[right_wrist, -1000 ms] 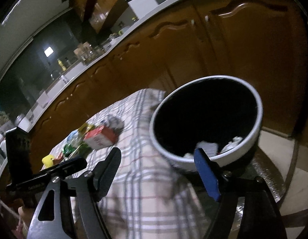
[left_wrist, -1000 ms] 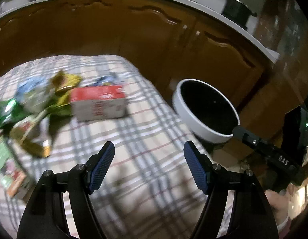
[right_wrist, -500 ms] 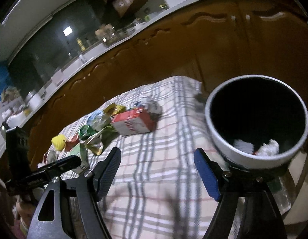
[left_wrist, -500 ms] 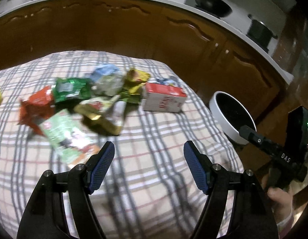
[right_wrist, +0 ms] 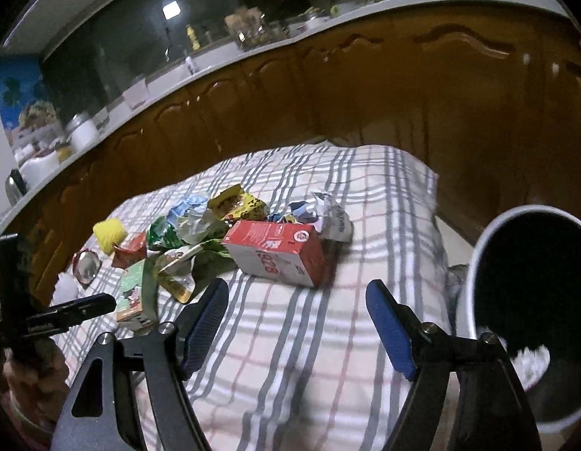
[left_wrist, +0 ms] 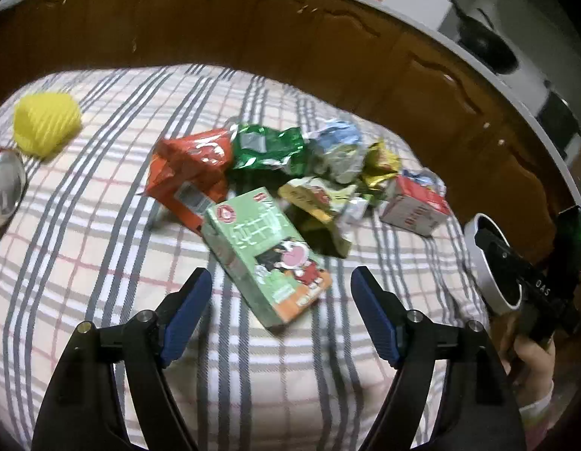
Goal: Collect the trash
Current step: 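Move the left gripper to the green milk carton and the right gripper to the red carton, then grasp the green milk carton with the left gripper while the right gripper grasps the red carton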
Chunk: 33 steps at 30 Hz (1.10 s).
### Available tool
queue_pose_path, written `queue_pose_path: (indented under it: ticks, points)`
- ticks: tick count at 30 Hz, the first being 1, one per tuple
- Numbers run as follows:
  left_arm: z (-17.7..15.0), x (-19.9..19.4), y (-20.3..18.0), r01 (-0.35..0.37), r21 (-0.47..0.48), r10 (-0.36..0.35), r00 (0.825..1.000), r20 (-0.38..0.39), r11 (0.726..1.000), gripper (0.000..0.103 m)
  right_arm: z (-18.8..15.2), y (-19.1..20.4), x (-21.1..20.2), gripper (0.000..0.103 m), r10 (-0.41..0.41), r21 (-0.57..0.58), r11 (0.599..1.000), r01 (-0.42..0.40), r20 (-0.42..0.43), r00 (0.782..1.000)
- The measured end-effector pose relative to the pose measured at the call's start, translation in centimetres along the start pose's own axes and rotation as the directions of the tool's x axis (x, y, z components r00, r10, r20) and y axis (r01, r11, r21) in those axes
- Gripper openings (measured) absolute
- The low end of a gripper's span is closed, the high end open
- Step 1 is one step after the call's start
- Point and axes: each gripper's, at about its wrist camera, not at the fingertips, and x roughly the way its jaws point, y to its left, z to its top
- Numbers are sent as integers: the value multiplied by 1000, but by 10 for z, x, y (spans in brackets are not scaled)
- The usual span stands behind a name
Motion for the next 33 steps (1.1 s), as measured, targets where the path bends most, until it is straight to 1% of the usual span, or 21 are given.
queue_pose_path:
  ticks: [4,7,11,14,15,16,17,18,19,20,21,24,26,28,29,31,32,33]
  points:
    - [5,12,-6,-35,11,35,999,-23,999,83,15,7,25,77,24,-98,995,-28,-44,999]
    - [9,21,-10,-54,22,55,998,-34,998,83,21,11,45,77,14,-159,987,-26,-78,997]
    - [13,34,-12,-88,35,89,995,-54,996,83,24,13,64,77,11,-192,981,-34,-117,993]
    - [12,42,-11,-107,46,110,992,-67,993,84,24,17,68,76,22,-205,978,-48,-126,992]
    - [12,43,-11,-101,50,104,992,-66,994,84,24,19,67,67,23,-212,976,-50,-127,992]
    - [11,44,-10,-97,55,101,993,-64,994,84,24,22,67,55,11,-223,974,-40,-127,992]
    - [11,43,-11,-96,61,100,993,-59,993,83,23,24,66,50,0,-231,972,-30,-128,992]
    - [11,42,-11,-97,69,101,993,-54,993,80,22,25,65,45,-3,-233,972,-28,-130,992]
    - [10,41,-13,-96,80,100,994,-48,992,79,20,27,62,43,3,-228,973,-34,-135,991]
    - [9,40,-14,-90,95,94,995,-44,991,74,18,28,59,42,11,-220,975,-41,-137,990]
    - [8,38,-15,-82,107,86,995,-41,991,69,16,28,56,38,16,-213,976,-45,-138,990]
    - [7,33,-17,-57,132,62,997,-37,990,61,4,30,39,37,23,-161,986,-46,-142,990]
    - [4,29,-18,-31,151,37,999,-36,988,58,-5,31,29,37,26,-133,990,-46,-148,989]
    - [1,25,-19,13,163,-6,999,-44,987,57,-17,34,17,37,52,-98,993,-68,-155,986]
    - [0,21,-20,56,172,-47,997,-55,984,57,-23,36,12,37,66,-79,994,-79,-159,985]
    - [-3,15,-24,107,205,-94,993,-74,973,56,-32,38,5,36,118,-34,991,-126,-180,977]
    - [-5,12,-27,113,222,-97,992,-78,968,56,-36,40,2,36,136,-27,989,-144,-185,973]
    - [-5,13,-28,113,240,-95,992,-84,964,56,-37,43,0,38,134,-35,989,-142,-182,974]
